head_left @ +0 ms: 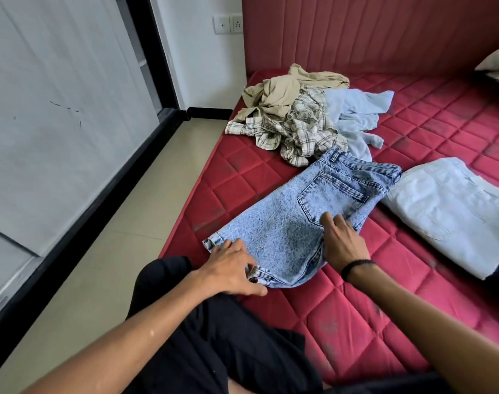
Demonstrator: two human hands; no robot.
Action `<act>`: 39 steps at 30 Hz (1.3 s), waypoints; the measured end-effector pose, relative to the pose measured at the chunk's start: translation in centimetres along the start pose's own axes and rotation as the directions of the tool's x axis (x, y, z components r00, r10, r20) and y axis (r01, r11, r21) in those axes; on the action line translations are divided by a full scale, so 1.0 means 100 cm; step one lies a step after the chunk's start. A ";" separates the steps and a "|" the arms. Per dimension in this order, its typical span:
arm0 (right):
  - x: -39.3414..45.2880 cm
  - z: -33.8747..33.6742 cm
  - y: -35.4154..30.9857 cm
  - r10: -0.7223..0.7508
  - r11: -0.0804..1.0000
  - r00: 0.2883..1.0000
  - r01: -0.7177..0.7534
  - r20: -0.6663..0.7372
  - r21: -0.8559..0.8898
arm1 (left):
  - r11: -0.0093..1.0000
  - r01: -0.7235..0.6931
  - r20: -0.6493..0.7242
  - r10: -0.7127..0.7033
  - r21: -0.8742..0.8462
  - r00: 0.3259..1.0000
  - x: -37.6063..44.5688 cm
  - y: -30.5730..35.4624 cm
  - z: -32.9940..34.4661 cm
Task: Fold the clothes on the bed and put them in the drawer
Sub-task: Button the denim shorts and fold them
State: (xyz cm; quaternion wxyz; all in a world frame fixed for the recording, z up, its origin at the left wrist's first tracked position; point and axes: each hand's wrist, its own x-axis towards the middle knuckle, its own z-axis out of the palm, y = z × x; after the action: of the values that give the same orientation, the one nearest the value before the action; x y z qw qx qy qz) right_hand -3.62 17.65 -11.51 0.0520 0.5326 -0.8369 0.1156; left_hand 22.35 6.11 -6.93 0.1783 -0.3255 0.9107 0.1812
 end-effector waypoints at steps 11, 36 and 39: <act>-0.085 0.025 -0.041 0.003 0.979 0.987 -0.035 0.160 0.202 | 0.687 0.470 0.109 -0.499 -0.554 0.860 0.031 -0.052 -0.035; 0.054 -0.042 0.104 0.168 0.040 0.547 -0.835 0.820 0.548 | 0.128 -0.089 -0.107 -0.139 -0.988 0.985 0.258 0.148 -0.179; 0.063 -0.022 0.129 0.121 -0.119 0.465 -0.871 0.877 0.478 | 0.178 -0.107 -0.119 -0.059 -0.978 0.991 0.308 0.159 -0.152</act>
State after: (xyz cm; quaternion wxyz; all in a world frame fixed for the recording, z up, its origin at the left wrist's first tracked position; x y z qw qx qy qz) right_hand -18.04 17.89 -9.79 -0.6006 0.0306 -0.6622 0.4471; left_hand -13.59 -5.44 -3.94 -0.1339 -0.3607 0.5972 0.7038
